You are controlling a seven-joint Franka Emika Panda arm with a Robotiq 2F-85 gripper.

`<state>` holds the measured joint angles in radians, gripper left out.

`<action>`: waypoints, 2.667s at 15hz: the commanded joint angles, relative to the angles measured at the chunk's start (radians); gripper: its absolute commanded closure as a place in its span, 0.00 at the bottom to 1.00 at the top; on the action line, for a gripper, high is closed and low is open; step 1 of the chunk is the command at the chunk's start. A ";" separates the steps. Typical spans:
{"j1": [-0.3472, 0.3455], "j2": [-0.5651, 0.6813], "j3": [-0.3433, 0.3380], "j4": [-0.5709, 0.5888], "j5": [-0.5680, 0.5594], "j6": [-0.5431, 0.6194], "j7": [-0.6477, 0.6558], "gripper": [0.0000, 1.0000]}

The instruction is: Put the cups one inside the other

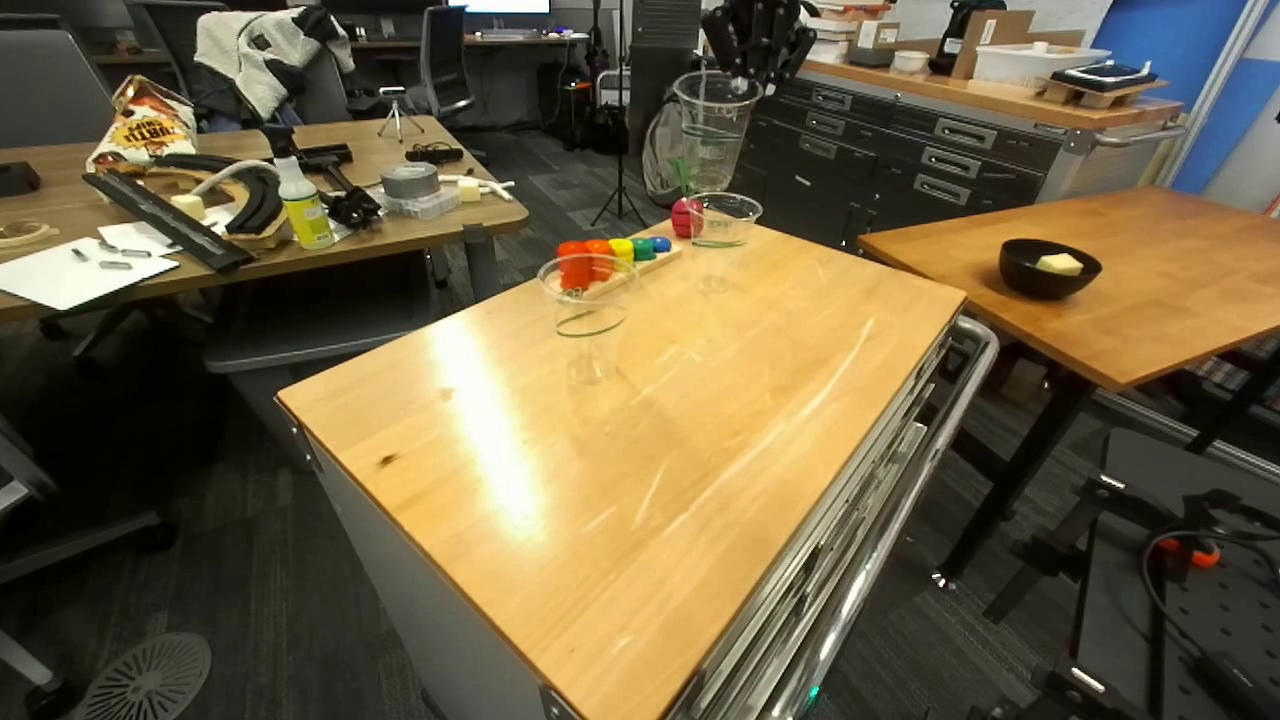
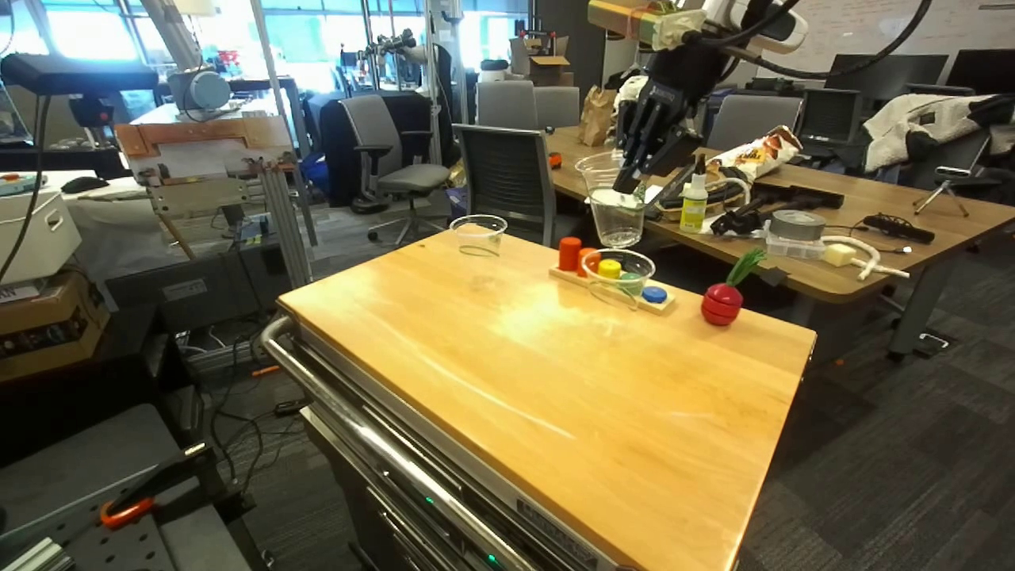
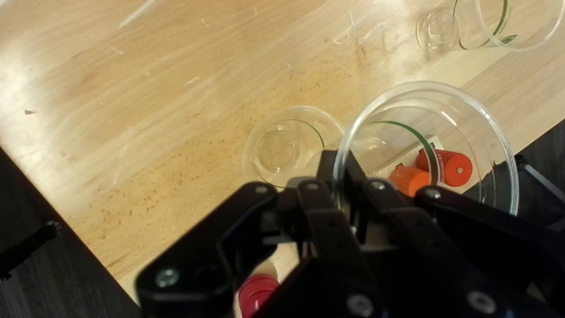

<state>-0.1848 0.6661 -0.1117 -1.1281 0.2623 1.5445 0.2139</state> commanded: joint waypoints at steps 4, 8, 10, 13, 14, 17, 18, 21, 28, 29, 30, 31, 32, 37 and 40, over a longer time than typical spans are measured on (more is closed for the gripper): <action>-0.024 0.015 0.014 0.037 -0.007 -0.049 -0.023 0.99; -0.028 0.035 0.011 0.026 -0.011 -0.042 -0.034 0.99; -0.031 0.057 0.012 0.026 -0.010 -0.029 -0.041 0.99; -0.033 0.092 0.014 0.040 -0.010 -0.017 -0.049 0.99; -0.032 0.096 0.013 0.037 -0.011 -0.012 -0.053 0.69; -0.031 0.089 0.014 0.025 -0.010 0.015 -0.059 0.55; -0.031 0.074 0.014 0.019 -0.009 0.023 -0.064 0.45; -0.021 0.032 -0.001 0.003 -0.004 0.048 -0.066 0.23; 0.072 -0.134 -0.049 -0.036 -0.184 0.102 0.042 0.00; 0.090 -0.146 -0.049 -0.043 -0.215 0.104 0.071 0.00; 0.107 -0.154 -0.043 -0.051 -0.234 0.097 0.098 0.00; 0.129 -0.160 -0.039 -0.063 -0.262 0.103 0.117 0.00; 0.149 -0.164 -0.032 -0.078 -0.280 0.102 0.135 0.00; 0.223 -0.148 0.017 -0.139 -0.238 0.107 0.252 0.00; 0.247 -0.161 0.055 -0.202 -0.183 0.138 0.290 0.00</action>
<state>0.0509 0.5376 -0.0857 -1.2631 0.0315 1.6397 0.4643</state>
